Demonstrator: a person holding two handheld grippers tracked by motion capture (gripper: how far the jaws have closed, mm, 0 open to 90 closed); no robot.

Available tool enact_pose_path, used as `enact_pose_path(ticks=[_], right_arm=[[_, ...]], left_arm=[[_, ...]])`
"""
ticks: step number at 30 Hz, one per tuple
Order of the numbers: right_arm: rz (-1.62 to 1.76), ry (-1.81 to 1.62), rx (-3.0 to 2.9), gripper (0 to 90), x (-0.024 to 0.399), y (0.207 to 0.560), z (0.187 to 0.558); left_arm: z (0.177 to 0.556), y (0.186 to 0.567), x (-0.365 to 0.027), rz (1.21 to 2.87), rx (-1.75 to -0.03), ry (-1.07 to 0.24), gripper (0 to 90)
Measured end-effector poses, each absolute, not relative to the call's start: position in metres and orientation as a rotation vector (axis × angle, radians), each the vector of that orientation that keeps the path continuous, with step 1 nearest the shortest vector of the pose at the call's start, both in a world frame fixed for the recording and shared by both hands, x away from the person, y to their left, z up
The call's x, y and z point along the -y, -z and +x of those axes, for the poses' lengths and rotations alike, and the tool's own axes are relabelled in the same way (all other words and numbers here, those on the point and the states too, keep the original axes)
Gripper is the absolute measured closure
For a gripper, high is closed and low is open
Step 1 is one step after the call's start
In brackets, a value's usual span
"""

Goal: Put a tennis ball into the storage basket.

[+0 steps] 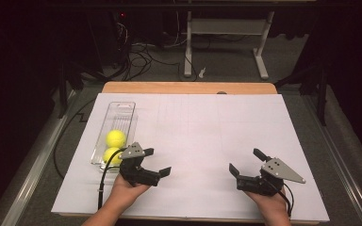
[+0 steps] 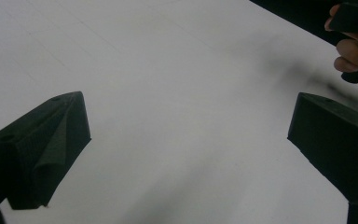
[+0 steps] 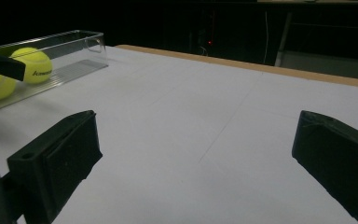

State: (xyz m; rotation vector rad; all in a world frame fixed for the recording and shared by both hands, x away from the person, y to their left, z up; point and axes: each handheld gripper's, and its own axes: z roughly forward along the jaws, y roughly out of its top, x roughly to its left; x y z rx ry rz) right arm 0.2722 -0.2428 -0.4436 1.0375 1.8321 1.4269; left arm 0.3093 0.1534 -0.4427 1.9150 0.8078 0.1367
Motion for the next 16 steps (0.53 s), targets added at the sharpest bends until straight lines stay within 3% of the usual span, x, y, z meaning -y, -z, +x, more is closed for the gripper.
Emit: enact_pose_path(ticks=[16], right_arm=[[1.026,-1.434,-1.839,1.6,0.2450,0.4442,0.2733]], left_arm=[[0.3073,0.4406,-0.1548,1.901,-0.802,-0.141,0.2]])
